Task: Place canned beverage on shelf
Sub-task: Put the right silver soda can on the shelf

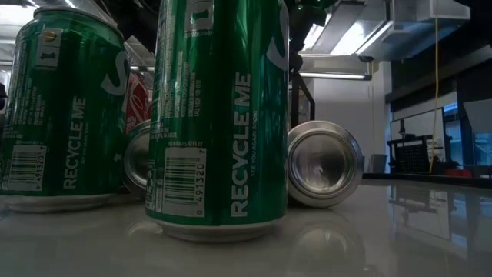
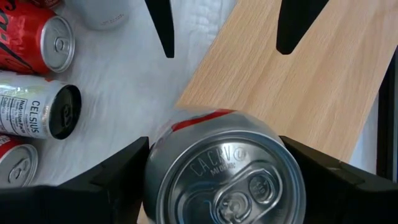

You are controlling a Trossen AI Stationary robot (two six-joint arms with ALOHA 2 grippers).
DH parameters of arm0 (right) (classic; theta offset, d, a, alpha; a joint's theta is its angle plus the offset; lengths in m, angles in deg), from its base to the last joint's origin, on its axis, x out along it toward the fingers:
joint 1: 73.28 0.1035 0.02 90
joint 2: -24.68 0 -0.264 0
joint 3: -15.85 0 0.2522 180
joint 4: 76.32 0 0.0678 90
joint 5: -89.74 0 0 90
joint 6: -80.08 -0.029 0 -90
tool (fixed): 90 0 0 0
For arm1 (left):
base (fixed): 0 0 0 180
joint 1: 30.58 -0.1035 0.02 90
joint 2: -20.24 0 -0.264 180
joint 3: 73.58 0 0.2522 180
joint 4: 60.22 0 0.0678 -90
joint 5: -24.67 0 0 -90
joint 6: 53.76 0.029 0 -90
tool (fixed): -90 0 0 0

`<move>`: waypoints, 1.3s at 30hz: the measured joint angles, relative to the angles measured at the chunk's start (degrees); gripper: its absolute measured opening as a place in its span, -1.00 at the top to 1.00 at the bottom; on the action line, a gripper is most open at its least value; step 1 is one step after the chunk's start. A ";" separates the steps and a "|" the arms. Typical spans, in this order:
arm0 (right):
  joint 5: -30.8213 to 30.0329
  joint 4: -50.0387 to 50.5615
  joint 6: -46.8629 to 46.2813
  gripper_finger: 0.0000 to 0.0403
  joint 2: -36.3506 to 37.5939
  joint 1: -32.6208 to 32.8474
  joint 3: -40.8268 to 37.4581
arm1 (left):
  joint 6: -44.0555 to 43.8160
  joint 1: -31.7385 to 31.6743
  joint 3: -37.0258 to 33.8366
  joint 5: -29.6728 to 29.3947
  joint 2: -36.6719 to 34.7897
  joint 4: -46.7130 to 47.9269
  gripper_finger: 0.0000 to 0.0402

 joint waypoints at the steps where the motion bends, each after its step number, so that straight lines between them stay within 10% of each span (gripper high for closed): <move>1: 0.00 0.00 0.00 -0.54 0.00 0.00 0.00 | 0.00 0.00 0.00 0.01 0.00 0.00 -0.43; 39: -0.45 -1.55 0.00 -0.57 -0.22 -0.07 -0.13 | -0.26 0.00 0.00 -0.07 0.00 0.02 -0.43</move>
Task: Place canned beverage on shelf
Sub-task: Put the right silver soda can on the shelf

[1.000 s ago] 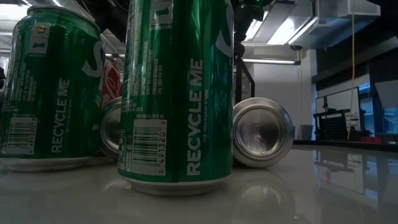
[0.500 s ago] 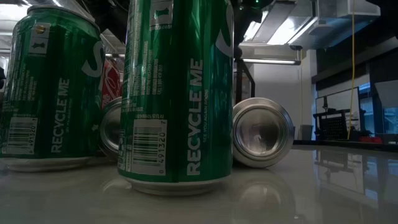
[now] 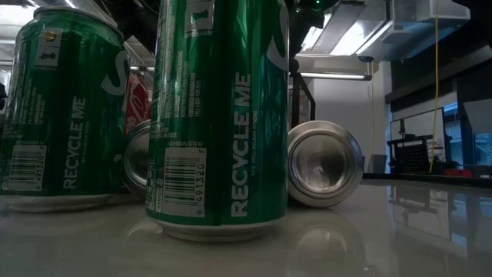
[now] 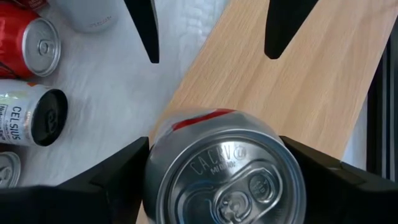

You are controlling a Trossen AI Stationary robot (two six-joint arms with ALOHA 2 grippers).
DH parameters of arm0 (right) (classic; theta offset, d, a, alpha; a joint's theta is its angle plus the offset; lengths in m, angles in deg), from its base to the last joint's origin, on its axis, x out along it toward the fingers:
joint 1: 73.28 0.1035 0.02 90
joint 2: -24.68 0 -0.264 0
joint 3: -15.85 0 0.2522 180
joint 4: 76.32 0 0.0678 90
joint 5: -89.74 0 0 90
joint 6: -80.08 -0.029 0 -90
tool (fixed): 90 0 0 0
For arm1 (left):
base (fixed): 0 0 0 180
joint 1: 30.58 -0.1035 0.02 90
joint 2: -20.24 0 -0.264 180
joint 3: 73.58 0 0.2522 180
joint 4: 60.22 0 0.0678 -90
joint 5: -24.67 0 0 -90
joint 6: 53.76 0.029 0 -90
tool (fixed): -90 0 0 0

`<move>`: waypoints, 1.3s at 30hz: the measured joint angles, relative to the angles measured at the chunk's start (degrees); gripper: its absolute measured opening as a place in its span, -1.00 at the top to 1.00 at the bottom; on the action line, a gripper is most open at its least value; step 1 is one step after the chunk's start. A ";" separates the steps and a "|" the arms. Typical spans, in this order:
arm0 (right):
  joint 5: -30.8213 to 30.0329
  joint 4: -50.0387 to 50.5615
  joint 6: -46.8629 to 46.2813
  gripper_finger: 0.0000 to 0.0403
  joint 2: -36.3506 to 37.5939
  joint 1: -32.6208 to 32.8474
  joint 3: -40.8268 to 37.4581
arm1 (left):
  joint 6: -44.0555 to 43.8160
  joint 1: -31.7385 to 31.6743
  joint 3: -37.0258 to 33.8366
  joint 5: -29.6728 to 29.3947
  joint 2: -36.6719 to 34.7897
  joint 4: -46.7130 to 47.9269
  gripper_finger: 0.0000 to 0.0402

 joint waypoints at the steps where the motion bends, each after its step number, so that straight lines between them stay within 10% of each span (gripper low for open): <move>1: -0.14 0.00 0.00 -0.60 0.01 0.00 0.00 | 0.00 0.00 0.00 0.00 0.00 0.00 -0.43; 10: -1.69 -0.01 -0.12 -0.97 0.13 0.03 0.04 | -0.05 0.00 0.00 0.02 0.00 -0.02 -0.43; 39: -1.64 22.40 -0.14 -0.89 1.67 0.03 19.45 | 0.35 0.02 0.02 0.24 -0.02 -0.63 -0.43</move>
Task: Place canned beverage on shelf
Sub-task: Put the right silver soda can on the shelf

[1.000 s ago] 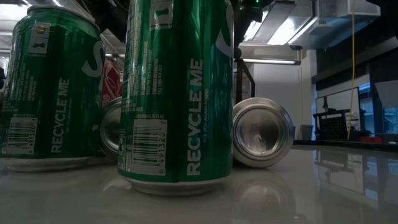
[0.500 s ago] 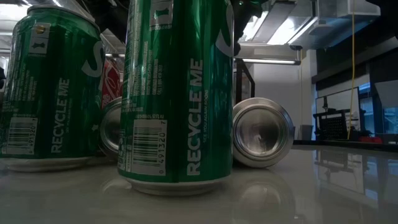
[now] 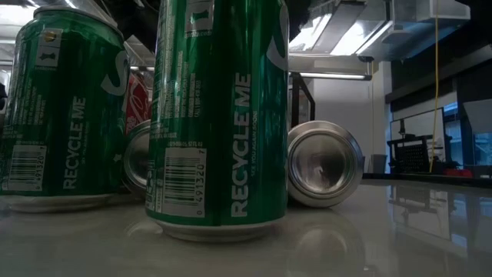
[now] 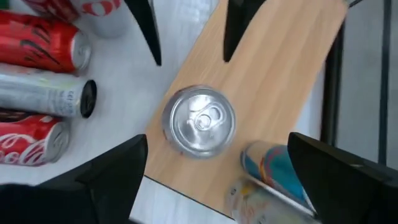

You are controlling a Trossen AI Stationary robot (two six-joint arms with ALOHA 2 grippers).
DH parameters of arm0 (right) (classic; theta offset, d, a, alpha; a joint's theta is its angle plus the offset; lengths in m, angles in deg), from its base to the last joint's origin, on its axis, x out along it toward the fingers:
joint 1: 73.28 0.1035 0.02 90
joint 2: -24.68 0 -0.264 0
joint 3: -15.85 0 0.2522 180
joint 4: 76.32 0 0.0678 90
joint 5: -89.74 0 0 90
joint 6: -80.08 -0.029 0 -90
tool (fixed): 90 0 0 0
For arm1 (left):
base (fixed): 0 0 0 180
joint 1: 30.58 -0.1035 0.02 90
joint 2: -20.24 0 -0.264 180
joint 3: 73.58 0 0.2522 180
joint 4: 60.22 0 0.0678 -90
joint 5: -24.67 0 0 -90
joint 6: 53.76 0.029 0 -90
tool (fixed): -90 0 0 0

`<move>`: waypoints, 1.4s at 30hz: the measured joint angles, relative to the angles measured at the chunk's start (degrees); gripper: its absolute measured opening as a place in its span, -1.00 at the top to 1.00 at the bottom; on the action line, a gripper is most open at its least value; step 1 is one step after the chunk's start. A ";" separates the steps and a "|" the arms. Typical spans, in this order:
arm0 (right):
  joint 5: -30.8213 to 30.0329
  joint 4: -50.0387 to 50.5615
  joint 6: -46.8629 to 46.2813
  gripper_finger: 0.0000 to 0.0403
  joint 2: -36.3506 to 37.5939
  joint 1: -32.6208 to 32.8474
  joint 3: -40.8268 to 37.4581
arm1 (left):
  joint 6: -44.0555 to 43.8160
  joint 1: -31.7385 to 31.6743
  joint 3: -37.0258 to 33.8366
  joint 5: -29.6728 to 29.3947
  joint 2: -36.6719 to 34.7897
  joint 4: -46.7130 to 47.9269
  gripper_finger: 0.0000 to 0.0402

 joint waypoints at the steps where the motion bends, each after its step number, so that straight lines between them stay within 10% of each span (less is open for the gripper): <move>1: 0.04 0.58 -0.10 -0.89 1.11 -0.01 -0.03 | 0.02 0.00 -0.02 0.04 0.00 0.00 -0.43; 10: -3.57 1.05 -6.20 -0.89 15.65 -0.01 -8.43 | 0.06 -0.02 0.00 1.44 0.00 -5.49 -0.43; 24: -4.23 -19.49 -17.62 -0.89 39.88 -0.01 -41.91 | 2.69 -0.76 8.88 4.85 -0.07 -7.76 -0.43; 42: -3.55 -36.96 -26.15 -0.89 45.20 0.01 -65.65 | 1.44 -3.63 19.35 13.90 6.22 -7.21 -0.43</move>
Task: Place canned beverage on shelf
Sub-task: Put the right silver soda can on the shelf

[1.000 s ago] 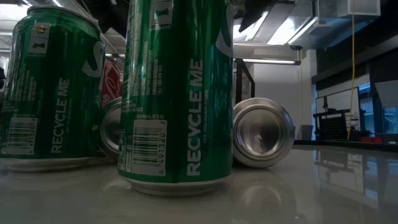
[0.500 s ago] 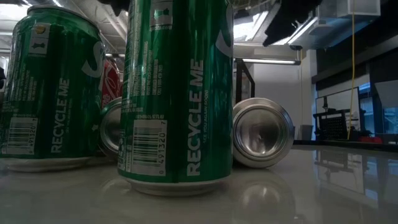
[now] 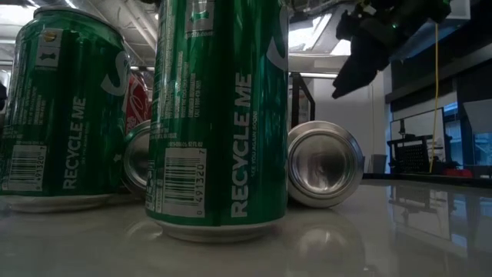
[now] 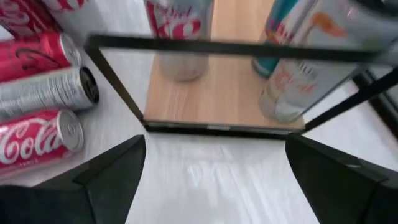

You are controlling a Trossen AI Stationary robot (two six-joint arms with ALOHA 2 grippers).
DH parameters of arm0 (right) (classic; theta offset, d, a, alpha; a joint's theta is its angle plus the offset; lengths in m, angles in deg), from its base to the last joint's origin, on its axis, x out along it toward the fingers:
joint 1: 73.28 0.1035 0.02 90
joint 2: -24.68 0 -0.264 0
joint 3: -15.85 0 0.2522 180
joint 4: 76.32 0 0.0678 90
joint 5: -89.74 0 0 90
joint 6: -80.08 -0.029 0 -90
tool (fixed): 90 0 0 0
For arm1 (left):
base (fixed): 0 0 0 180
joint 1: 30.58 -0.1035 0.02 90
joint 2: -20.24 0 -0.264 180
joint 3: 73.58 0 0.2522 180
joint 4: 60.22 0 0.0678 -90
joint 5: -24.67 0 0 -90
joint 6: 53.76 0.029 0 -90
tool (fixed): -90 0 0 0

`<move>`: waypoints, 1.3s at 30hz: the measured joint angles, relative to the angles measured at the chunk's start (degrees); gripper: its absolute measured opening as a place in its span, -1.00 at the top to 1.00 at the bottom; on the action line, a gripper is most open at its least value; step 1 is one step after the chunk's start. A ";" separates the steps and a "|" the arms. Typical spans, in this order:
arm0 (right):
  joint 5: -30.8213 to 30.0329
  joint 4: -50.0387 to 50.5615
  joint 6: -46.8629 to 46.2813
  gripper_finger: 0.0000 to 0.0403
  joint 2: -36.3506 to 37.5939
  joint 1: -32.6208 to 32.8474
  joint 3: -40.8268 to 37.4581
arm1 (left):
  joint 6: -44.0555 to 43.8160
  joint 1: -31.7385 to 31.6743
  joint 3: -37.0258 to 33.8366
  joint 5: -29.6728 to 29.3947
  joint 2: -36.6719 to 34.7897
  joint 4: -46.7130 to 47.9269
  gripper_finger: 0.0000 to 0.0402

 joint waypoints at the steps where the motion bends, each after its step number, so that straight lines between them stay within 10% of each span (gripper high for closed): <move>1: -0.02 -0.02 -0.37 -0.89 -0.01 -0.01 -0.19 | 0.00 0.00 0.49 -0.89 0.38 -0.28 -0.43; 39: 0.00 -0.05 -0.90 -0.89 -0.03 0.02 -0.18 | 2.78 0.44 0.72 -8.26 3.74 14.37 -0.90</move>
